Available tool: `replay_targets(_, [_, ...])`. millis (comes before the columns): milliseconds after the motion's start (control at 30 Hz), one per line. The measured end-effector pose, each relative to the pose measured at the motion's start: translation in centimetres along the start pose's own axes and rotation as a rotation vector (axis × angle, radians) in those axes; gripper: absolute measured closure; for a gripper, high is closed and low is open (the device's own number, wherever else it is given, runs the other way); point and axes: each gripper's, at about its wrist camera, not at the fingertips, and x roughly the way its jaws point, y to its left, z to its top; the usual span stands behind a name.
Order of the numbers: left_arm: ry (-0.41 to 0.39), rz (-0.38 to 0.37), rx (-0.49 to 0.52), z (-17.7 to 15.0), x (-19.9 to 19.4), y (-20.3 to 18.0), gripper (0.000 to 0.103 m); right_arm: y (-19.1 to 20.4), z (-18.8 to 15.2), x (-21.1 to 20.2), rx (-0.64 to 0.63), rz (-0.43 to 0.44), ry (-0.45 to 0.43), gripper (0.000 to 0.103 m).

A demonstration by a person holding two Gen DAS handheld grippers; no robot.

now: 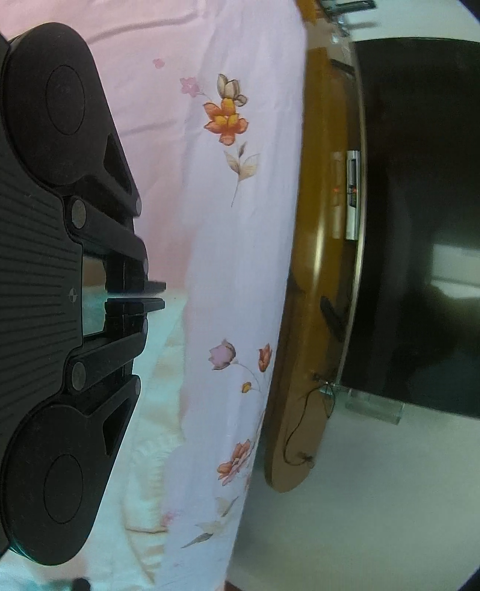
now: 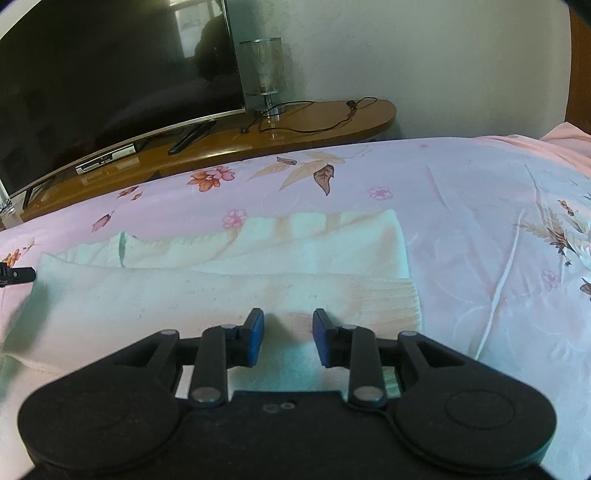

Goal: Fold small clothes

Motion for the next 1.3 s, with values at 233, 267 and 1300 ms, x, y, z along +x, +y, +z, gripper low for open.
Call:
replay_targets(233, [0.028, -0.025, 0.033, -0.3, 0.4, -0.7, 0.001, -0.1, 0.0, -0.1, -0.006, -0.001, -0.003, 0.072])
replay_targets(267, [0.038, -0.059, 0.017, -0.3, 0.6, -0.5, 0.013, -0.1, 0.1, 0.0, -0.007, 0.000, -0.001, 0.072])
replay_targets(1300, [0.016, -0.098, 0.180, -6.3, -4.6, -2.7, 0.090, -1.4, -0.2, -1.7, 0.015, 0.016, 0.008, 0.074])
